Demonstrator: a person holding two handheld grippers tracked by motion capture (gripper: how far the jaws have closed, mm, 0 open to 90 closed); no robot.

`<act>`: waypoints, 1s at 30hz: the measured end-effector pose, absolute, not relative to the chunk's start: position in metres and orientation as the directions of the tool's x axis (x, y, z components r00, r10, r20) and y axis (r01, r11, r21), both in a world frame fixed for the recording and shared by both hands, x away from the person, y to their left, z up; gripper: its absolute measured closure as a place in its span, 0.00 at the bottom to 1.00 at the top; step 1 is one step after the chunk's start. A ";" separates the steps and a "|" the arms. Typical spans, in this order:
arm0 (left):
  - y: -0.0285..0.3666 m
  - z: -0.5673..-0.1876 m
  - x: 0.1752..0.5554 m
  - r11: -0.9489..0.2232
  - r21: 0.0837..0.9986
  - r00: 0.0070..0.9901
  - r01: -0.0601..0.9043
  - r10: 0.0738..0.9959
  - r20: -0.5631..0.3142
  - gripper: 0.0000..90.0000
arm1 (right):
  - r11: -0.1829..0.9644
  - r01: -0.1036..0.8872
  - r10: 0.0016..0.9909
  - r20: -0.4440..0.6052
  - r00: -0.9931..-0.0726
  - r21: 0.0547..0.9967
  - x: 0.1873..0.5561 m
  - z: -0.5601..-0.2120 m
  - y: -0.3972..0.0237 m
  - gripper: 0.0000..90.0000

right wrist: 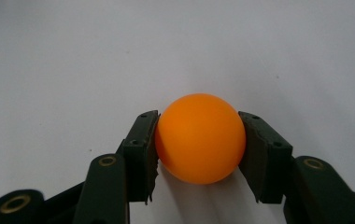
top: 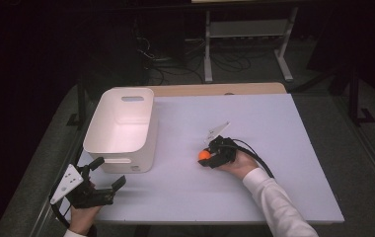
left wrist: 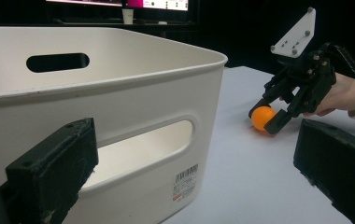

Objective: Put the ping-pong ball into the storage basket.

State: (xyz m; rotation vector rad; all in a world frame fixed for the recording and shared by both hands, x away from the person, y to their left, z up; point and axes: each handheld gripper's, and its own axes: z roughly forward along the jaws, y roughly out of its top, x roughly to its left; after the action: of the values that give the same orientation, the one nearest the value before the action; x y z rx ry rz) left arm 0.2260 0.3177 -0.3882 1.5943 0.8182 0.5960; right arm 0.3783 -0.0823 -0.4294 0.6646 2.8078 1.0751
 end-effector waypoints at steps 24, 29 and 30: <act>0.317 -0.388 0.226 -0.066 0.981 0.624 0.183 0.779 -0.064 0.00 | 0.644 0.353 0.383 0.113 -0.917 0.679 0.376 -0.400 -0.081 0.55; 0.317 -0.388 0.226 -0.071 0.980 0.626 0.185 0.778 -0.061 0.00 | 0.646 0.340 0.372 0.107 -0.922 0.684 0.375 -0.391 -0.079 0.55; 0.317 -0.388 0.226 -0.070 0.980 0.625 0.186 0.778 -0.063 0.00 | 0.649 0.325 0.362 0.096 -0.927 0.688 0.376 -0.389 -0.079 0.55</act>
State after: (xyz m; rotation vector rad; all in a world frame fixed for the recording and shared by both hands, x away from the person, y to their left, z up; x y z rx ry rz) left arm 0.2261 0.3170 -0.3882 1.6010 0.8199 0.5912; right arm 0.3757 -0.0787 -0.3893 0.5849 2.8076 1.1557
